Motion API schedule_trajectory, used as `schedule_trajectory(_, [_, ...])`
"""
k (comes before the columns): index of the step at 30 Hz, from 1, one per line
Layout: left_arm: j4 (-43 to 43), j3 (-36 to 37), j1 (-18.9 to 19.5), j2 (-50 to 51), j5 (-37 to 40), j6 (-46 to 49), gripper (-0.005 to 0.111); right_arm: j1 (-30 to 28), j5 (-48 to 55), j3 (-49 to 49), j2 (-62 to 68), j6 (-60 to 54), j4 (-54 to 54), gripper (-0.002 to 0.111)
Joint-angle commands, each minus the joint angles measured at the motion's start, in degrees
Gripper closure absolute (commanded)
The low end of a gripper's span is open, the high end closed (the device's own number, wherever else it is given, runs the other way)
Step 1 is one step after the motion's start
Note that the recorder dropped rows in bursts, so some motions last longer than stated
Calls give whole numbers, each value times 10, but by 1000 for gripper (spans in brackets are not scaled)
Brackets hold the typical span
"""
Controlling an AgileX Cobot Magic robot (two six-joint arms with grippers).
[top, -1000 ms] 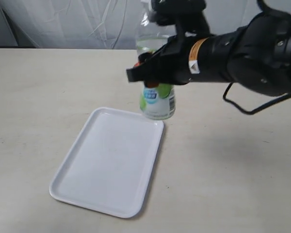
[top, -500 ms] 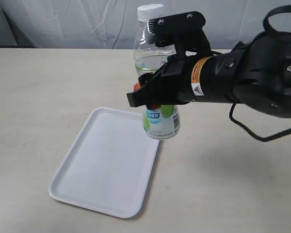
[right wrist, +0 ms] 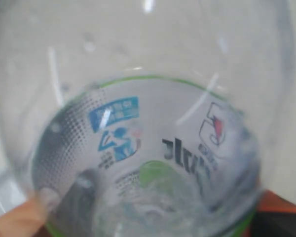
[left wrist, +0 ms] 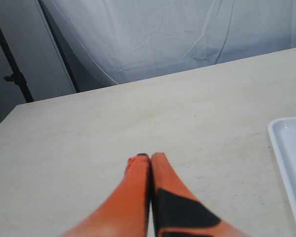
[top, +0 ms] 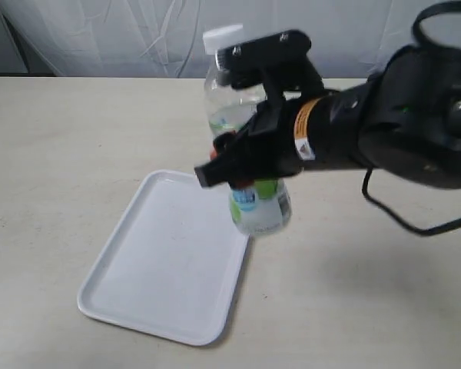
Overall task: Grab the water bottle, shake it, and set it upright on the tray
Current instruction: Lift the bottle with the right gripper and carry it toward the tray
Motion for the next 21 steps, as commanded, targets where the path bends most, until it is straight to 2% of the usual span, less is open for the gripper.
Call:
schedule_trajectory(1, [-2, 2, 0, -3, -8, -1, 106, 2, -105, -66, -76, -7, -35, 109])
schedule_trajectory(5, [-2, 2, 0, -3, -8, -1, 106, 2, -63, -27, -21, 1, -8, 109])
schedule_trajectory(8, [-2, 2, 0, -3, -8, -1, 106, 2, -77, 5, 25, 1, 23, 109])
schedule_trajectory(17, [-2, 2, 0, -3, -8, -1, 106, 7, -157, -53, -40, 1, 0, 109])
schedule_trajectory(19, [-2, 2, 0, -3, -8, -1, 106, 9, -117, -52, -33, -25, -34, 109])
schedule_trajectory(21, [-2, 2, 0, -3, -8, -1, 106, -17, -42, -59, -15, 15, -95, 109])
